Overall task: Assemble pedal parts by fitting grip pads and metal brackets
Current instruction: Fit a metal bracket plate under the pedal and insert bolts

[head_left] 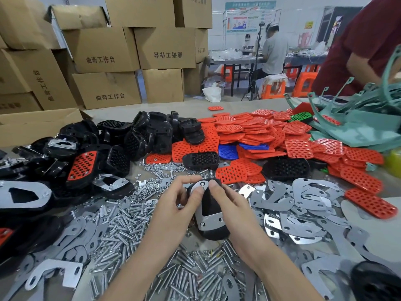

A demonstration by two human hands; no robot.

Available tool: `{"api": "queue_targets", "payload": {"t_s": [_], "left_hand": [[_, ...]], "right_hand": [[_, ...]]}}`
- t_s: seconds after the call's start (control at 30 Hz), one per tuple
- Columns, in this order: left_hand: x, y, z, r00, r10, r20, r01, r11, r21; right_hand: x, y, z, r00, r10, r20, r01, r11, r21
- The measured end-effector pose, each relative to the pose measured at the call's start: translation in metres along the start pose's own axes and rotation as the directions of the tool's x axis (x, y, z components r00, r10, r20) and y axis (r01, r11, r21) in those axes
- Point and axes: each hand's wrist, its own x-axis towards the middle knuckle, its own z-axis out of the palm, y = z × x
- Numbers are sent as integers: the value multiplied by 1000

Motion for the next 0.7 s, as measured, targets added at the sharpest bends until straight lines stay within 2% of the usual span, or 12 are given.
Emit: {"api": "queue_targets", "payload": {"t_s": [0.23,0.43,0.57,0.7], "left_hand": [[-1,-2,3,999,19,-34,-17,998,58],[-2,-2,2,997,30,74,-35,997,64],[-4,-2,2,997,15,70,-18,998,53],[-4,-1,3,1000,12,23,-15,995,98]], "right_hand": [[2,3,1,999,-31,-27,31,999,-14],[6,3,0,992,26,-122,-15,996,88],[4,-2,-3,992,101,-74,-84,976,199],[2,-7,-7,988,146,42,-152,941,302]]}}
